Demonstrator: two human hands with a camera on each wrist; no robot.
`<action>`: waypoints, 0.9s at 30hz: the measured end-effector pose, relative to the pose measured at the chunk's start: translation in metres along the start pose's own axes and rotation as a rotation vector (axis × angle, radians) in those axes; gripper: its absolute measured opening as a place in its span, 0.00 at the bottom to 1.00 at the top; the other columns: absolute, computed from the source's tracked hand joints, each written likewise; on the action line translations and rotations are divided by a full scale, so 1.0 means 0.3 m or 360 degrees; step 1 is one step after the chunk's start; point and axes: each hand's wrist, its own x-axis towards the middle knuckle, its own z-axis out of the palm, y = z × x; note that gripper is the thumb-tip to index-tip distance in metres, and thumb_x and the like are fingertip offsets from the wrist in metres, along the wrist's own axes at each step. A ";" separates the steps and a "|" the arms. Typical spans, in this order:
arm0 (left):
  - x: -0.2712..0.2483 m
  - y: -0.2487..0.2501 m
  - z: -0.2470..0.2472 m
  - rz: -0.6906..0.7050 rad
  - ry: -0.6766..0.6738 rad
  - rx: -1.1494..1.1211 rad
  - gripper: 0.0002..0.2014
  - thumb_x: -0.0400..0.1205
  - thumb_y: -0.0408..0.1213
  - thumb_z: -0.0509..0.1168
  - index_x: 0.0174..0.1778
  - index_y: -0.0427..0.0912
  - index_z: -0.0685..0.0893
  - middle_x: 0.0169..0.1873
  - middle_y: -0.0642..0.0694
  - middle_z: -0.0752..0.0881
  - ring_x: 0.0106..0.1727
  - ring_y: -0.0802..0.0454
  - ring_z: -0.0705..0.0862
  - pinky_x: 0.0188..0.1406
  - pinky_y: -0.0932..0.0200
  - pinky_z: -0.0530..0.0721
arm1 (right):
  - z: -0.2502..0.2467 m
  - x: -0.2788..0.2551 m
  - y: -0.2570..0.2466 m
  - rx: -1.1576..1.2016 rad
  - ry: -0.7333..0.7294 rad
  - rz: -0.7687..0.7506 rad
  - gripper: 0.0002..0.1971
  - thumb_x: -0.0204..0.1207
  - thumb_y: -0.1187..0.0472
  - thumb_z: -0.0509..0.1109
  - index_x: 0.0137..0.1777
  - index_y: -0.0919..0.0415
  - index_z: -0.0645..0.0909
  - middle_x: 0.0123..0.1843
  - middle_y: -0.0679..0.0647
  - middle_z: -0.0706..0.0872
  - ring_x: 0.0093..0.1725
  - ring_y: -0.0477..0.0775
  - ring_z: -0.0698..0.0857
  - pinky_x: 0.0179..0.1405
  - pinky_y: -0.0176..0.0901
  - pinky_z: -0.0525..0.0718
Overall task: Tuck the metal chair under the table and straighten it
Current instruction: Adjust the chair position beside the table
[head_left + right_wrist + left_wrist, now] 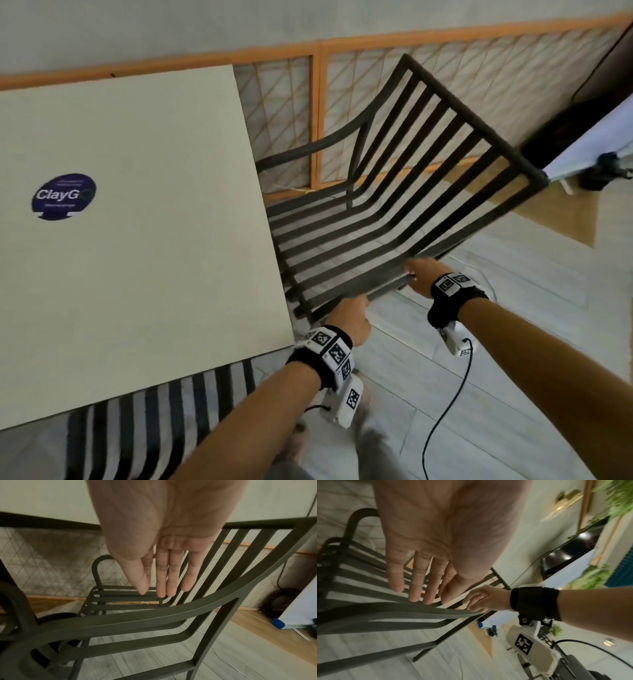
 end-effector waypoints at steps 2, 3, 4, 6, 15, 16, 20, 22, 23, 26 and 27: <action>0.108 0.004 0.029 -0.0090 0.0020 -0.0023 0.21 0.81 0.26 0.60 0.71 0.40 0.75 0.67 0.35 0.82 0.67 0.37 0.82 0.67 0.46 0.81 | 0.006 0.097 0.039 -0.0017 -0.0023 -0.0074 0.15 0.75 0.67 0.65 0.60 0.54 0.78 0.61 0.58 0.85 0.57 0.61 0.85 0.53 0.57 0.87; 0.159 0.007 0.043 -0.0118 0.0042 -0.0009 0.21 0.81 0.26 0.59 0.71 0.40 0.75 0.68 0.35 0.81 0.68 0.37 0.81 0.67 0.45 0.81 | 0.014 0.142 0.057 -0.0047 -0.0040 -0.0118 0.15 0.76 0.68 0.65 0.61 0.55 0.78 0.61 0.59 0.84 0.57 0.62 0.84 0.54 0.58 0.87; 0.211 0.007 0.057 -0.0135 0.0066 0.0035 0.22 0.81 0.26 0.59 0.72 0.41 0.74 0.69 0.36 0.80 0.69 0.37 0.80 0.68 0.44 0.80 | 0.025 0.183 0.075 -0.0086 -0.0053 -0.0159 0.16 0.76 0.68 0.64 0.62 0.55 0.78 0.62 0.59 0.83 0.59 0.63 0.83 0.55 0.59 0.86; 0.304 0.011 0.090 -0.0148 0.0071 0.0208 0.25 0.82 0.28 0.60 0.76 0.42 0.68 0.73 0.39 0.76 0.72 0.39 0.76 0.70 0.41 0.76 | 0.051 0.246 0.116 -0.0220 -0.0086 -0.0230 0.18 0.76 0.68 0.63 0.64 0.54 0.77 0.65 0.58 0.82 0.63 0.63 0.81 0.61 0.61 0.82; 0.473 -0.024 0.167 -0.0271 -0.0101 0.0510 0.30 0.82 0.28 0.61 0.79 0.47 0.59 0.72 0.37 0.75 0.73 0.35 0.73 0.71 0.30 0.70 | 0.055 0.360 0.376 -0.0801 -0.0027 -0.0153 0.21 0.79 0.52 0.65 0.71 0.43 0.68 0.68 0.51 0.80 0.72 0.59 0.73 0.78 0.69 0.54; 0.470 -0.034 0.159 -0.0273 -0.0122 0.0534 0.31 0.81 0.27 0.61 0.79 0.48 0.59 0.72 0.37 0.75 0.74 0.35 0.73 0.71 0.28 0.70 | 0.048 0.361 0.401 -0.0825 0.0028 -0.0158 0.21 0.79 0.52 0.65 0.71 0.42 0.68 0.67 0.51 0.80 0.71 0.59 0.73 0.78 0.70 0.54; 0.435 -0.118 0.083 -0.0435 -0.0108 0.0626 0.33 0.80 0.25 0.60 0.79 0.51 0.59 0.71 0.37 0.76 0.73 0.36 0.73 0.70 0.26 0.68 | 0.067 0.318 0.366 -0.0798 0.0099 -0.0309 0.23 0.78 0.51 0.66 0.72 0.39 0.66 0.65 0.51 0.82 0.68 0.61 0.75 0.76 0.71 0.60; 0.419 -0.168 0.031 -0.0591 -0.0081 0.0653 0.32 0.80 0.25 0.59 0.79 0.51 0.61 0.71 0.38 0.75 0.74 0.37 0.72 0.72 0.24 0.63 | 0.091 0.300 0.283 -0.0736 0.0065 -0.0395 0.25 0.77 0.49 0.66 0.73 0.39 0.65 0.67 0.53 0.81 0.69 0.62 0.75 0.73 0.71 0.62; 0.417 -0.184 0.004 -0.0672 -0.0078 0.0655 0.31 0.81 0.25 0.58 0.78 0.51 0.62 0.71 0.38 0.75 0.75 0.36 0.70 0.73 0.21 0.59 | 0.102 0.296 0.241 -0.0696 0.0071 -0.0418 0.25 0.78 0.49 0.66 0.74 0.40 0.65 0.68 0.54 0.81 0.70 0.63 0.74 0.72 0.71 0.63; 0.436 -0.200 -0.057 -0.0845 -0.0042 0.0677 0.28 0.81 0.26 0.58 0.77 0.49 0.64 0.74 0.36 0.72 0.78 0.33 0.65 0.72 0.14 0.48 | 0.107 0.313 0.149 -0.0611 0.0125 -0.0429 0.25 0.79 0.50 0.64 0.75 0.41 0.64 0.69 0.55 0.79 0.70 0.63 0.73 0.72 0.70 0.63; 0.445 -0.197 -0.071 -0.0875 -0.0024 0.0685 0.28 0.80 0.26 0.59 0.77 0.48 0.64 0.75 0.35 0.70 0.79 0.31 0.63 0.71 0.13 0.45 | 0.102 0.325 0.132 -0.0611 0.0135 -0.0435 0.24 0.79 0.50 0.64 0.75 0.41 0.64 0.68 0.55 0.80 0.69 0.63 0.73 0.71 0.69 0.64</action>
